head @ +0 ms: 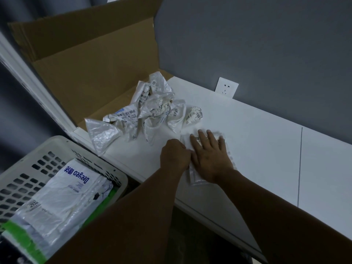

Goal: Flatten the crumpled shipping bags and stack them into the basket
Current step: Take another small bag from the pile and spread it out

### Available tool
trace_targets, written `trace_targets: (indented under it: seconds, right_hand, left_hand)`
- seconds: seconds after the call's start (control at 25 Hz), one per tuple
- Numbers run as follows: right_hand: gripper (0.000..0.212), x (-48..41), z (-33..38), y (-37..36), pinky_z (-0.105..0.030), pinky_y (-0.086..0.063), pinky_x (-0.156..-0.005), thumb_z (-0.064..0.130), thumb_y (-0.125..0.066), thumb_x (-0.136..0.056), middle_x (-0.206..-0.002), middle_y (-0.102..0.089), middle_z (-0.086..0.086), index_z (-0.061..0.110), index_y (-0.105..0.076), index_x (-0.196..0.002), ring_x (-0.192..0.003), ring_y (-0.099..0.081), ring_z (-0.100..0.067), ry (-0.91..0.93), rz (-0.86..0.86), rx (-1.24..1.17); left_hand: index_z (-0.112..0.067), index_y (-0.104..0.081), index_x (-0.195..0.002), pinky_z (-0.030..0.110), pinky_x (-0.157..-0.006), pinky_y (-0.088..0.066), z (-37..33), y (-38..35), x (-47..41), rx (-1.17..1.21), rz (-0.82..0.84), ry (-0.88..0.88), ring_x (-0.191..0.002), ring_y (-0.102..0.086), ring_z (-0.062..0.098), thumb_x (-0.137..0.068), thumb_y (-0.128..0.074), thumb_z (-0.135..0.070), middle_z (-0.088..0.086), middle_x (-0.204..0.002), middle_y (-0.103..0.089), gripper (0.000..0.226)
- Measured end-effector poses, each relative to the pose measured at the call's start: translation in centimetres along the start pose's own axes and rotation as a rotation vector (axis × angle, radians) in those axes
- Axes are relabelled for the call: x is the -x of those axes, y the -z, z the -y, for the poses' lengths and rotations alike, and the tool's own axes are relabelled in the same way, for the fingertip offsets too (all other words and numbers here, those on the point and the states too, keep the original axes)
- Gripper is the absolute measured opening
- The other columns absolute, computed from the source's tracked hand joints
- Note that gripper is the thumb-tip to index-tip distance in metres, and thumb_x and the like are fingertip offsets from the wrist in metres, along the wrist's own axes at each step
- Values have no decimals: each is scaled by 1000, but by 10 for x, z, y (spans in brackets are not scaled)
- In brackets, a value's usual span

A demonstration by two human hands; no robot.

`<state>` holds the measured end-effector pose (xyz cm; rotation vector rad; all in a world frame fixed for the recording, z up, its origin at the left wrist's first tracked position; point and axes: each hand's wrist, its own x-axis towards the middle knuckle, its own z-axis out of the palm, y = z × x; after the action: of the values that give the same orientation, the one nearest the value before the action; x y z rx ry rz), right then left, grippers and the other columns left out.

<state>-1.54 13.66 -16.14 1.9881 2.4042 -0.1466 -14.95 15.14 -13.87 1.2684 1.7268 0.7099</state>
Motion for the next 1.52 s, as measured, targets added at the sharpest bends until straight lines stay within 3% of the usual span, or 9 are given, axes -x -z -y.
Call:
trace_targets:
  seconds: [0.12,0.28,0.64,0.8,1.04,1.24,1.36,1.52]
  right_hand:
    - [87,-2,1,-4,-58,3,-122,65,18,-87,-169,4,-6,27,-6,-161,-154,11,-32,12,17,-11]
    - [101,-1,-1,-13,-59,-5,-122,66,31,-80,-168,-3,-10,23,-11,-161,-155,2,-34,10,16,15]
    - [79,-3,-3,-24,-62,-13,-120,61,-1,-96,-166,-16,-16,17,-21,-159,-153,-12,-39,2,35,17]
    - [82,-2,-2,-23,-61,-8,-121,64,4,-93,-168,-6,-13,20,-12,-160,-154,-3,-36,8,47,25]
    - [83,1,-2,-8,-61,4,-121,73,9,-91,-168,12,-7,26,4,-160,-154,13,-31,-14,46,66]
    - [96,1,3,15,-55,10,-122,79,14,-81,-167,15,-6,26,4,-160,-153,18,-26,-3,36,49]
    - [101,-2,16,25,-51,8,-123,79,16,-79,-168,10,-7,23,-3,-161,-154,13,-23,34,15,-14]
    - [106,-7,46,34,-48,2,-125,81,14,-79,-168,-2,-11,18,-14,-160,-155,4,-23,68,-18,-102]
  left_hand:
    - [-9,-71,-76,42,-66,-62,2,-1,0,-49,11,19,-66,-72,30,-71,-70,-13,10,-71,-71,7]
    - [-11,-73,-83,39,-70,-62,8,-3,2,-157,15,24,-69,-70,26,-80,-65,-20,8,-76,-71,12]
    - [-10,-72,-84,33,-70,-58,8,-6,2,-174,36,56,-74,-69,26,-75,-65,-14,8,-76,-70,12]
    - [-5,-69,-85,40,-68,-62,7,-2,1,-111,62,110,-72,-70,28,-62,-59,-24,13,-81,-71,31]
    - [-7,-51,-123,34,-90,-46,-6,29,7,-62,-186,119,-114,-56,29,-87,-54,-14,10,-124,-56,38]
    - [-11,-50,-116,46,-94,-50,-5,62,1,107,-452,94,-112,-56,31,-82,-59,-6,10,-122,-53,35]
    - [-8,-52,-112,44,-92,-45,-3,84,0,120,-743,-7,-115,-51,33,-78,-67,-5,14,-121,-52,38]
    - [-14,-42,-136,49,-102,-38,9,127,-13,75,-980,149,-129,-41,32,-78,-72,-13,12,-138,-43,65]
